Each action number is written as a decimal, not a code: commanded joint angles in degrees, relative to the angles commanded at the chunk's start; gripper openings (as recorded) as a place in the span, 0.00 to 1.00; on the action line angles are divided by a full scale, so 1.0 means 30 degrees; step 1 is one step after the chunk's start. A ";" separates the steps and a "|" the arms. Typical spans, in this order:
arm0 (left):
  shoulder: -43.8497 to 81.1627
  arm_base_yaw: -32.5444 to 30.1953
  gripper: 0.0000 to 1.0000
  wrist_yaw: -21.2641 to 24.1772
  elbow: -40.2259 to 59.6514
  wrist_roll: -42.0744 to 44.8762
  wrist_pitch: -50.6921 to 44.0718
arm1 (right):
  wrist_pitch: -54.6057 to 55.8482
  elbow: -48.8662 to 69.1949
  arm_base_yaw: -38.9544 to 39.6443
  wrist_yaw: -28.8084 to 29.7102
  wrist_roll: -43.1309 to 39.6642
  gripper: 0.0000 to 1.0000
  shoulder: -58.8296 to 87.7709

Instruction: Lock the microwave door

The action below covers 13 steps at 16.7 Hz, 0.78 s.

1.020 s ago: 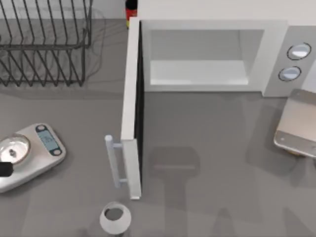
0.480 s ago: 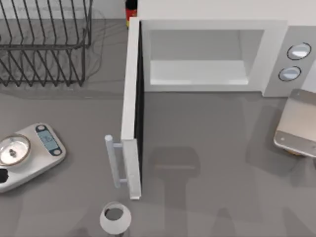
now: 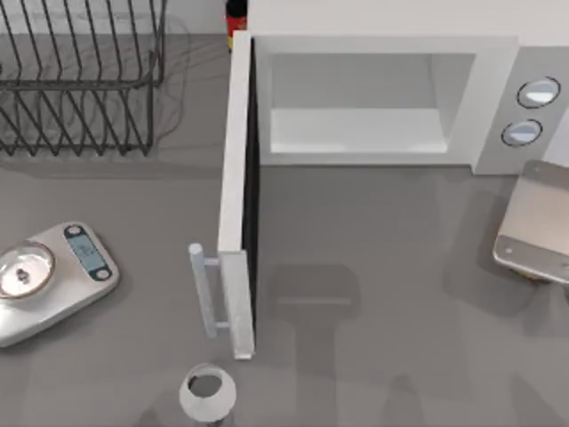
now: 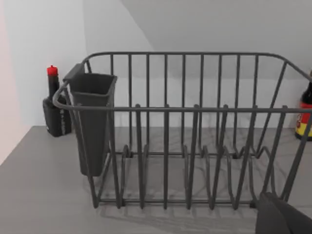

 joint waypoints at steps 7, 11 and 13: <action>0.0673 -0.0639 0.00 -0.0475 0.0563 -0.0328 -0.0393 | 0.0000 0.0000 0.0000 0.0000 0.0000 1.00 0.0000; 0.4318 -0.3651 0.00 -0.2746 0.3262 -0.1891 -0.2163 | 0.0000 0.0000 0.0000 0.0000 0.0000 1.00 0.0000; 0.7133 -0.5765 0.00 -0.4356 0.5063 -0.2946 -0.3325 | 0.0000 0.0000 0.0000 0.0000 0.0000 1.00 0.0000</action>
